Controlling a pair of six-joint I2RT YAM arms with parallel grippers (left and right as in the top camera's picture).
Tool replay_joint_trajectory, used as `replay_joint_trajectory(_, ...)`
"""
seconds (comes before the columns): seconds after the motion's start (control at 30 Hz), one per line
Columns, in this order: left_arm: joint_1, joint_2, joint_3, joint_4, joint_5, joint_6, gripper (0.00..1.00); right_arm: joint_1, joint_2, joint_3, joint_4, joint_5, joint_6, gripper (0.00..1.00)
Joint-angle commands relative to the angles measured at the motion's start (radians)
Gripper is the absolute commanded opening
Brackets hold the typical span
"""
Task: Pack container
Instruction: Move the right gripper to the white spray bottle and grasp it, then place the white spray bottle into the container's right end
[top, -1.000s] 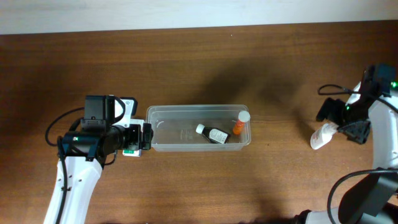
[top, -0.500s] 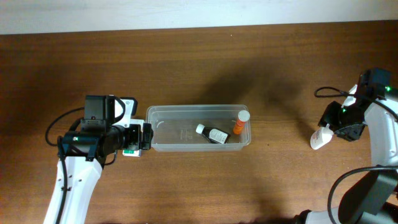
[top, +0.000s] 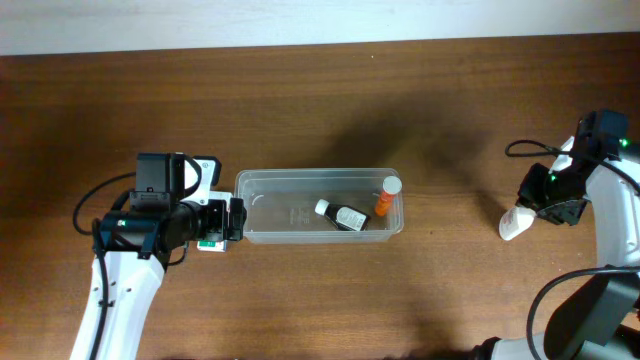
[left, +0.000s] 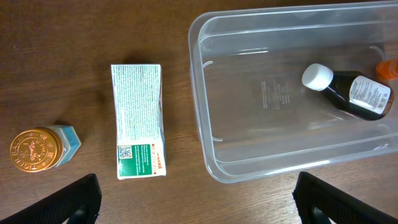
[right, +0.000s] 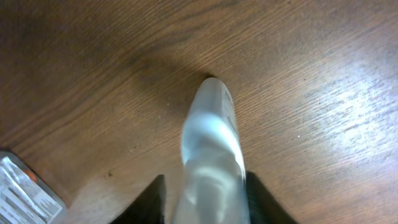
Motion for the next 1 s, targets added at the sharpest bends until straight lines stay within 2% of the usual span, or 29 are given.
replay_joint_trajectory(0.0,0.002,0.004,0.016,0.002,-0.007,-0.003,0.99,0.002,0.001,0.001,-0.010,-0.003,0.005,0.29)
replay_joint_trajectory(0.27,0.002,0.004,0.016,0.003,-0.007,-0.003,0.99,0.090,-0.006,0.113,-0.117,0.005,-0.018,0.23)
replay_joint_trajectory(0.47,0.002,0.004,0.016,0.002,-0.008,-0.003,1.00,0.219,-0.066,0.245,-0.256,0.005,-0.045,0.22)
replay_joint_trajectory(0.7,0.002,0.004,0.016,0.003,-0.008,-0.003,0.99,0.459,-0.210,0.323,-0.372,-0.002,-0.048,0.22)
replay_joint_trajectory(0.97,0.002,0.004,0.016,0.003,-0.007,-0.003,0.99,0.759,-0.249,0.323,-0.358,0.009,0.021,0.23)
